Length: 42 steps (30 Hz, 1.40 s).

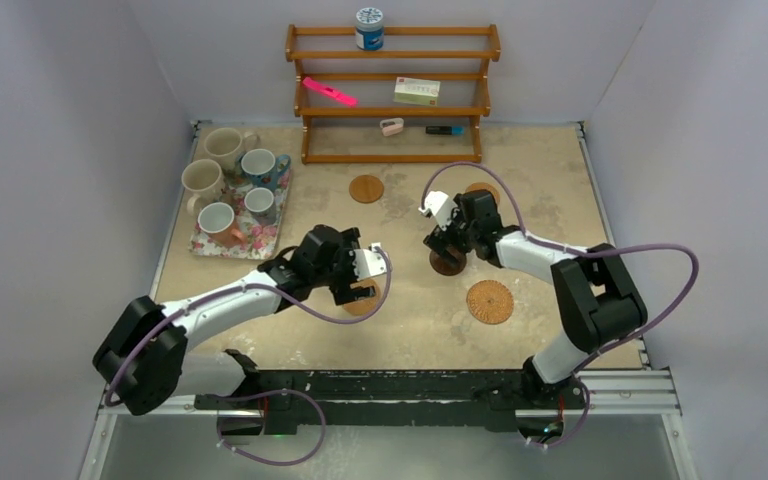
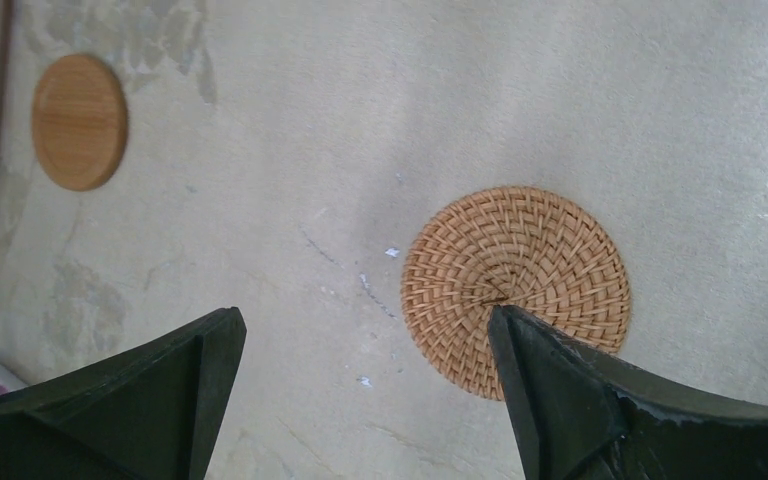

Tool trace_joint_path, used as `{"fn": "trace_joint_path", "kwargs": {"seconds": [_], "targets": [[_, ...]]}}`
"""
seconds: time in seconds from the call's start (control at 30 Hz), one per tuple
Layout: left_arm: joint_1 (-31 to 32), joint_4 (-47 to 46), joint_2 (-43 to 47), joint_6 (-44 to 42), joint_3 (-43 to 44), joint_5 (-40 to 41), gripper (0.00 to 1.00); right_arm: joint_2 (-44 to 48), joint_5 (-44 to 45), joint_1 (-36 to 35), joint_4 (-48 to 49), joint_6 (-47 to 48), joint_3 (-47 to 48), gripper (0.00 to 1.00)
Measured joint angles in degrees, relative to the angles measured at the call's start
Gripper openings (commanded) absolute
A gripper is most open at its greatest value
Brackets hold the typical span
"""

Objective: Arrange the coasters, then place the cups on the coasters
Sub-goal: Move the coaster to the center of the board.

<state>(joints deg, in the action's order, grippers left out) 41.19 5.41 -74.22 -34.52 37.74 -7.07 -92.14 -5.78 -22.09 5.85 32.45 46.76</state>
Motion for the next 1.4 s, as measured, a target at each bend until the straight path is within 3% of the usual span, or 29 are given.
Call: {"fn": "trace_joint_path", "kwargs": {"seconds": [0.2, 0.67, 1.4], "targets": [[-3.08, -1.53, 3.98, 1.11, -0.04, 0.24, 1.00, -1.75, 2.21, -3.52, 5.03, 0.15, 0.00, 0.99], [-19.17, -14.99, 12.00, 6.12, -9.66, 5.35, 1.00, -11.08, 6.93, -6.32, 10.97, -2.89, 8.28, 0.99], [-21.31, -20.55, 15.89, 8.85, -14.36, 6.86, 1.00, -12.50, 14.25, -6.73, 13.40, -3.91, 9.05, 0.99]]}}
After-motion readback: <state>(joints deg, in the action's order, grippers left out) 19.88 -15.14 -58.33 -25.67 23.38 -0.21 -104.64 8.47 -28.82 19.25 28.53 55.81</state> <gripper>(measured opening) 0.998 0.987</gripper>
